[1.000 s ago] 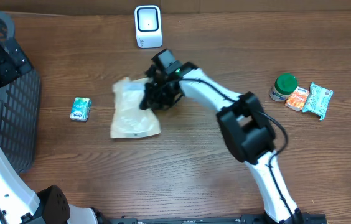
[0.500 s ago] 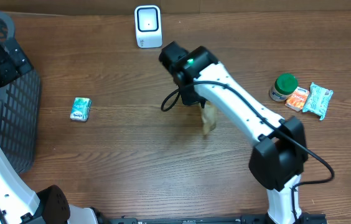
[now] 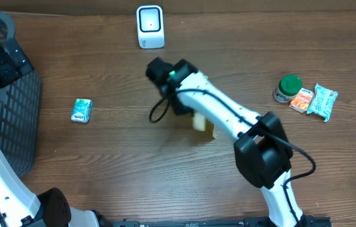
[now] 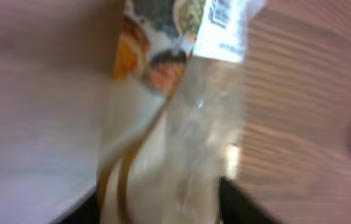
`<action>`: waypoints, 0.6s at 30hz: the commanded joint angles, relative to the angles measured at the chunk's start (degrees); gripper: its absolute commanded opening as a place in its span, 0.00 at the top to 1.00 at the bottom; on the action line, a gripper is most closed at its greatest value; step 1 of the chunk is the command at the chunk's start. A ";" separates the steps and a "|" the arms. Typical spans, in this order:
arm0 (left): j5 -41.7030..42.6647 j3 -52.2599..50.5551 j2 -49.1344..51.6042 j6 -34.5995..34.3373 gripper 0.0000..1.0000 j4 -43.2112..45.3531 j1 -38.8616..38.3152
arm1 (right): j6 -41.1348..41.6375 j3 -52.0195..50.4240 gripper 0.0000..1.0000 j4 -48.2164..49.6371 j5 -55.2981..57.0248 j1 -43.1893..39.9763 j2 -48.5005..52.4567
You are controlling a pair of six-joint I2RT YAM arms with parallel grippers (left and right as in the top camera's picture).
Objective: Scan the item barcode
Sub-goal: 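Lower the tan bag onto the table center and release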
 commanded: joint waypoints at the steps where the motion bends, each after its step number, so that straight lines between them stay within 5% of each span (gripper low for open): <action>1: 0.44 0.24 0.15 1.25 0.01 0.09 0.04 | -8.11 -0.09 0.33 1.73 -12.50 4.31 0.28; 9: 0.44 0.24 0.15 1.25 0.00 0.09 0.04 | -7.74 4.24 0.30 -0.37 -16.37 5.03 -0.04; 14: 0.44 0.24 0.15 1.25 0.01 0.09 0.04 | -7.76 10.73 0.30 -4.33 -21.07 -1.64 -0.55; 18: 0.44 0.24 0.15 1.25 0.00 0.09 0.04 | -8.33 11.63 0.19 -4.87 -25.55 -8.79 -0.57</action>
